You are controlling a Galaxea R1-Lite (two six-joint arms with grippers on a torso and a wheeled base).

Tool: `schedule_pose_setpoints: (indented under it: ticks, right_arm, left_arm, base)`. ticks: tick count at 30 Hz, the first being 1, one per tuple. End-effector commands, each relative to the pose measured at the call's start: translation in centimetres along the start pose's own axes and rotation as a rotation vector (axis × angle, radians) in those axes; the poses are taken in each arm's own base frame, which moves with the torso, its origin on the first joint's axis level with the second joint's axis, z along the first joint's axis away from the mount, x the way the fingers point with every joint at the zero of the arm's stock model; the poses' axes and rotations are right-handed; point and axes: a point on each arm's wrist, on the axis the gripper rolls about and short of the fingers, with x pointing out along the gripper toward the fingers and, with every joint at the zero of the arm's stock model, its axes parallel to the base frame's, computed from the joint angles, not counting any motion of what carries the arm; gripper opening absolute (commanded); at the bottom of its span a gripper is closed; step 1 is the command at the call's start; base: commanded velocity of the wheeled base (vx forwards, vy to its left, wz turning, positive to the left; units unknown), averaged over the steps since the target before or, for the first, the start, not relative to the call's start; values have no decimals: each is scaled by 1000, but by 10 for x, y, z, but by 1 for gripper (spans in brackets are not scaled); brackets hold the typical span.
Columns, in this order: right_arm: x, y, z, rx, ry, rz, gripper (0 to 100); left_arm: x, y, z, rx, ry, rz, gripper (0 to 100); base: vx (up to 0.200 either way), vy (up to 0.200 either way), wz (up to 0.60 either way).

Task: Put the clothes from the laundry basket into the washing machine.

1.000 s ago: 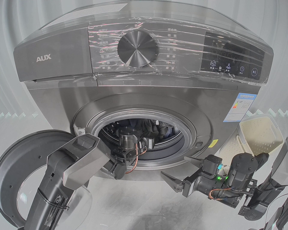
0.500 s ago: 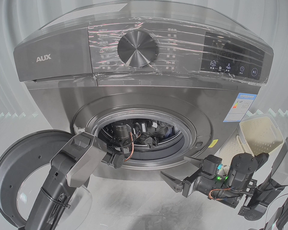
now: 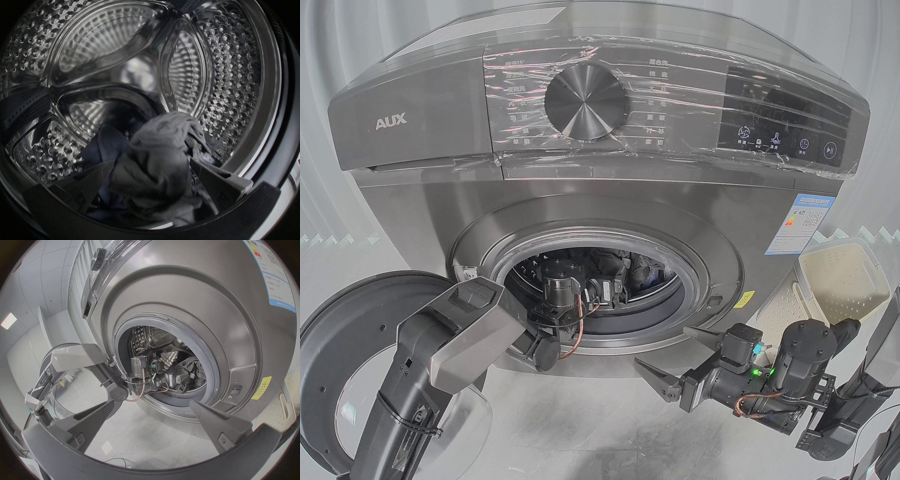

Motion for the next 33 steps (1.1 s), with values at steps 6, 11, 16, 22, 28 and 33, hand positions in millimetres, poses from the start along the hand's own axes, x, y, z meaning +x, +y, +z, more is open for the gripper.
schedule_pose_setpoints:
  ticks: [6,11,16,22,28,33]
  right_arm:
    - [0,0,0,0,1,0,100]
    - [0,2,-1,-1,2,5,100]
    - [0,2,-1,-1,2,6,100]
    - [0,2,0,-1,1,6,100]
    - [0,2,0,-1,-4,7,100]
    - [1,3,2,0,-10,8,100]
  left_arm:
    - [-35,-19,-9,30,122,-83,100]
    - [-25,-15,-29,34,132,-73,100]
    - [-19,-13,-35,38,125,-70,0]
    - [-14,-15,-26,26,88,-74,0]
    - [9,-13,-5,0,-41,-45,0]
    - [21,-6,1,-11,-106,2,0]
  base:
    - [0,0,0]
    - [0,0,0]
    - [0,0,0]
    - [0,0,0]
    - [0,0,0]
    - [0,0,0]
